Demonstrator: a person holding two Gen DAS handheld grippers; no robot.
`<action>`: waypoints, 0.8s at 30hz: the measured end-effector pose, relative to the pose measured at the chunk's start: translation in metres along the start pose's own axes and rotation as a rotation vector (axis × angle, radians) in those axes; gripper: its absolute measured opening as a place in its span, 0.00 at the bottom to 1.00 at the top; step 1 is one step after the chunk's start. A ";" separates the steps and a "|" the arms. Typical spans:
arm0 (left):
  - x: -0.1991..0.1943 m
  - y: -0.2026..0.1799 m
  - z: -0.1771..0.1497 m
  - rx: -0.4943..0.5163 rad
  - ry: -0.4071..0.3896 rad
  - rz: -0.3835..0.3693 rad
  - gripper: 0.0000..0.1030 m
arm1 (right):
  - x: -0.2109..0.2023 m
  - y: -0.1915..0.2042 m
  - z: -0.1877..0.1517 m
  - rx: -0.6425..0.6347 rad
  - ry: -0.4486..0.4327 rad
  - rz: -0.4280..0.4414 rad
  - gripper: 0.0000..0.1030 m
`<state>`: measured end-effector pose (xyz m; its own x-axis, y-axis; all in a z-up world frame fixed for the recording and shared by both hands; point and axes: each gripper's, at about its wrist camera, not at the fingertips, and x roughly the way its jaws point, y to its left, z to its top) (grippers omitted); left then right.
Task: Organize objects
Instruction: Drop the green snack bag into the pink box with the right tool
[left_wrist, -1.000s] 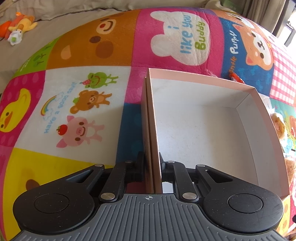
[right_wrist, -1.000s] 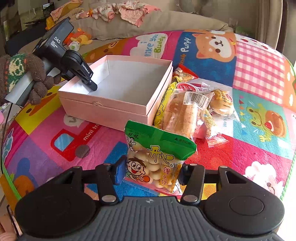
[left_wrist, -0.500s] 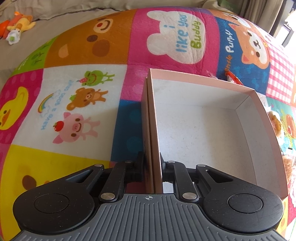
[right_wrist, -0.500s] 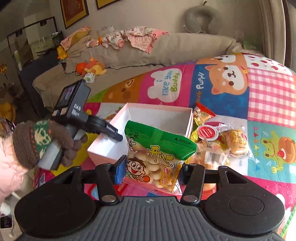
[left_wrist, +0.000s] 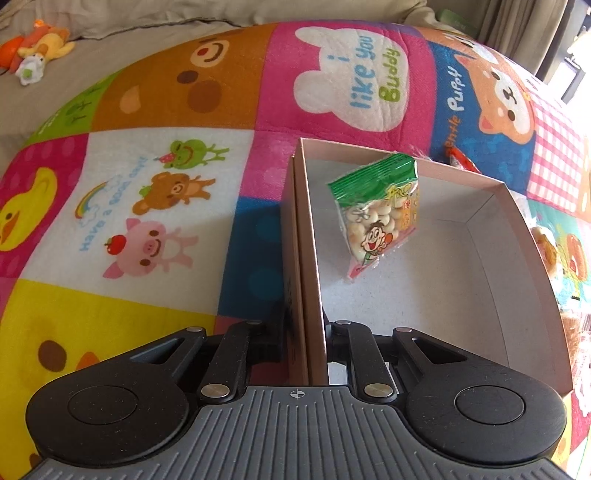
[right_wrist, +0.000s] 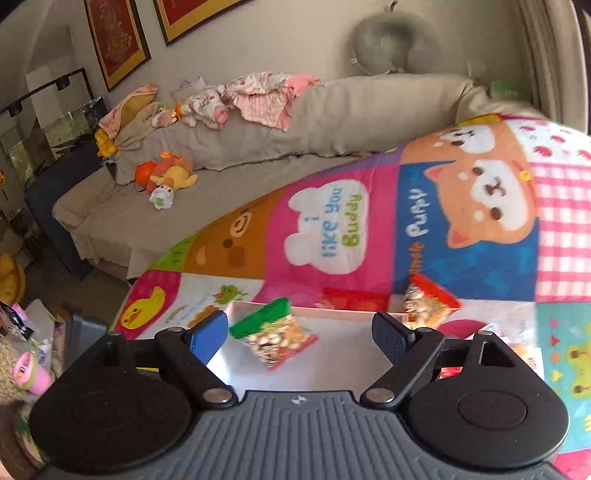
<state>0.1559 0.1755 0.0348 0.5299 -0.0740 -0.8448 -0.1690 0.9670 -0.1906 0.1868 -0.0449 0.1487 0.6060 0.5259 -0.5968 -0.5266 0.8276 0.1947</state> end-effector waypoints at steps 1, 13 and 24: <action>0.000 0.000 -0.001 -0.002 -0.002 -0.004 0.16 | -0.010 -0.008 -0.006 -0.028 -0.022 -0.037 0.83; -0.004 -0.010 -0.010 0.018 -0.015 0.005 0.17 | -0.065 -0.080 -0.097 -0.123 -0.112 -0.296 1.00; -0.005 -0.008 -0.010 0.003 -0.009 0.003 0.16 | -0.049 -0.074 -0.100 -0.045 -0.062 -0.141 0.99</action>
<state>0.1463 0.1658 0.0354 0.5365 -0.0685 -0.8411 -0.1682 0.9680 -0.1862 0.1360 -0.1513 0.0862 0.7105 0.4174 -0.5665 -0.4591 0.8851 0.0764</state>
